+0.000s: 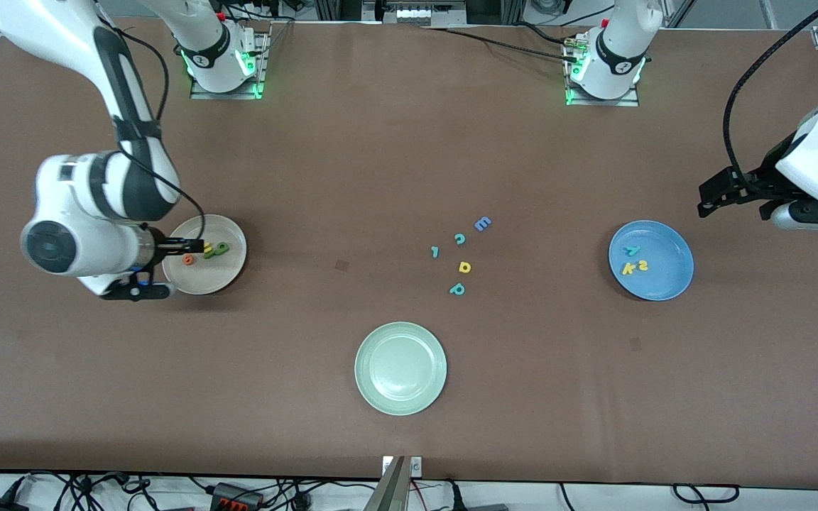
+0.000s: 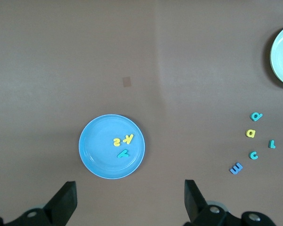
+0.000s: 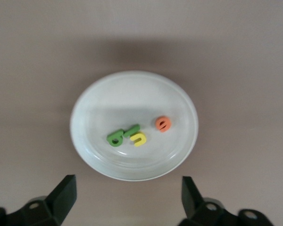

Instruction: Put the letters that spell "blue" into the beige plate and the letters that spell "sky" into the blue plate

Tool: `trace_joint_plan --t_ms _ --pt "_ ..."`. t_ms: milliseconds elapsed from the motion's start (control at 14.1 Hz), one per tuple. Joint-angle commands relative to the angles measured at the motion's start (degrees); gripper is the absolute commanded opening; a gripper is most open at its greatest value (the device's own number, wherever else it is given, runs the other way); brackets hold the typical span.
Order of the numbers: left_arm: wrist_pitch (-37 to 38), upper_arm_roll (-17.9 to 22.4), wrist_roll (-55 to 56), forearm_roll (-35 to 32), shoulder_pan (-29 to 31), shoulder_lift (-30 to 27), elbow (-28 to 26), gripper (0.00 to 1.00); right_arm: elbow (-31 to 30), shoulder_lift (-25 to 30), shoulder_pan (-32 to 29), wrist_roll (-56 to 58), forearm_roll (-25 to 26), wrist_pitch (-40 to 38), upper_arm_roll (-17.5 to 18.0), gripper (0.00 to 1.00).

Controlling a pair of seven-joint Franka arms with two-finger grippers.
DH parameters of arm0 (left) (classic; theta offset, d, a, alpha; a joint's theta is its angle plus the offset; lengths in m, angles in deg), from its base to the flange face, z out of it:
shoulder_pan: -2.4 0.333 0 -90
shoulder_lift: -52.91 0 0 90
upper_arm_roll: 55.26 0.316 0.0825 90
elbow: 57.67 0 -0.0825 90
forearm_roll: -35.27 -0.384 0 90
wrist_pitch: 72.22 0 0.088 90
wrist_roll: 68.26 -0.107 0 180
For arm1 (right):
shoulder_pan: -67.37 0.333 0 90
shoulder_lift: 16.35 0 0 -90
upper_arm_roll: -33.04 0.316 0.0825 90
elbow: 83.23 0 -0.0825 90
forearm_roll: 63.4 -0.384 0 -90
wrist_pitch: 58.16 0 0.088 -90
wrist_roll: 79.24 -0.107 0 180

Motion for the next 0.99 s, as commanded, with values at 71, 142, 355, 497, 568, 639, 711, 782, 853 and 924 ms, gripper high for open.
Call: trace_joint_plan --t_ms 71,142,355,497,568,639,711,782,853,924 --pt "0.52 0.4 -1.47 0.4 0.15 0.82 1.74 1.0 15.36 -0.25 -1.57 0.68 -0.21 -9.5 -0.73 1.0" --pt "0.52 0.48 -1.39 0.32 0.15 0.82 1.74 1.0 17.39 0.1 -1.57 0.77 0.14 -10.38 -0.82 1.0" --pt "0.52 0.48 -1.39 0.32 0.15 0.91 1.74 1.0 19.16 2.91 -1.66 0.77 0.23 -11.27 -2.47 1.0" --pt "0.52 0.48 -1.39 0.4 0.15 1.17 1.74 1.0 21.97 4.14 -2.36 0.86 -0.56 -13.37 -4.59 1.0" --pt "0.52 0.48 -1.39 0.32 0.15 1.18 1.74 1.0 23.2 4.23 -3.67 0.86 -1.87 -14.94 -4.77 1.0" --pt "0.52 0.57 -1.39 0.32 0.15 1.26 1.74 1.0 24.69 4.23 -4.99 0.86 -3.45 -16.96 -4.77 1.0" --pt "0.52 0.57 -1.39 0.32 0.15 1.26 1.83 1.0 26.01 4.23 -5.26 0.86 -3.64 -17.94 -4.86 1.0" --pt "0.52 0.57 -1.39 0.32 0.15 1.26 1.74 1.0 26.46 4.58 -6.4 0.95 -3.81 -17.43 -4.25 1.0" --pt "0.52 0.57 -1.39 0.32 0.15 1.26 1.74 1.0 26.12 6.07 -8.32 0.86 -3.9 -17.42 -2.76 1.0" --pt "0.52 0.57 -1.39 0.32 0.15 1.26 1.74 1.0 25.24 6.69 -10.26 0.69 -3.73 -17.33 0.38 1.0"
